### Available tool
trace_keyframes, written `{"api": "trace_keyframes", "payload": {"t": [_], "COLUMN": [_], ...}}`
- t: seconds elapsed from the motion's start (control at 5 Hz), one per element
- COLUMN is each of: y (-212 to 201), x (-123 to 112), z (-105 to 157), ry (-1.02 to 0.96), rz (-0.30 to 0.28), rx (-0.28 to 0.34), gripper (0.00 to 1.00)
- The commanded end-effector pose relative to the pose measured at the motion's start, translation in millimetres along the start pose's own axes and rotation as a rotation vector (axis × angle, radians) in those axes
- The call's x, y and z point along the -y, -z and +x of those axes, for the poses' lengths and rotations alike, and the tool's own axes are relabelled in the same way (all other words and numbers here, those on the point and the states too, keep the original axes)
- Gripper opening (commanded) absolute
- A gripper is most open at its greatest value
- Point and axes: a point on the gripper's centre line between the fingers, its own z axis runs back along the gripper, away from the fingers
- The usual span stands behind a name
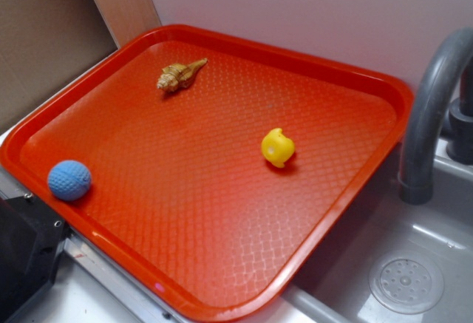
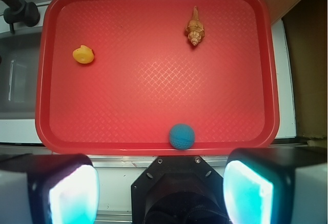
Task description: Grab the blue ball.
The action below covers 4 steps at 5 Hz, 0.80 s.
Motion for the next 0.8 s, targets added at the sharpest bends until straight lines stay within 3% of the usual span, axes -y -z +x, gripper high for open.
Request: {"api": "trace_keyframes", "payload": {"t": [0.0,0.2,0.4,0.6], "y": [0,51,101,144], "x": [0,2,1,-15], "z": [0,6,-2,-14], "ry": [0.0,0.103,0.114,0.078], "rz": [0.0,-0.036,0.039,0.023], "rx": [0.0,-0.008,-0.034,-0.075], "gripper": [1.0,1.0,1.0,1.0]}}
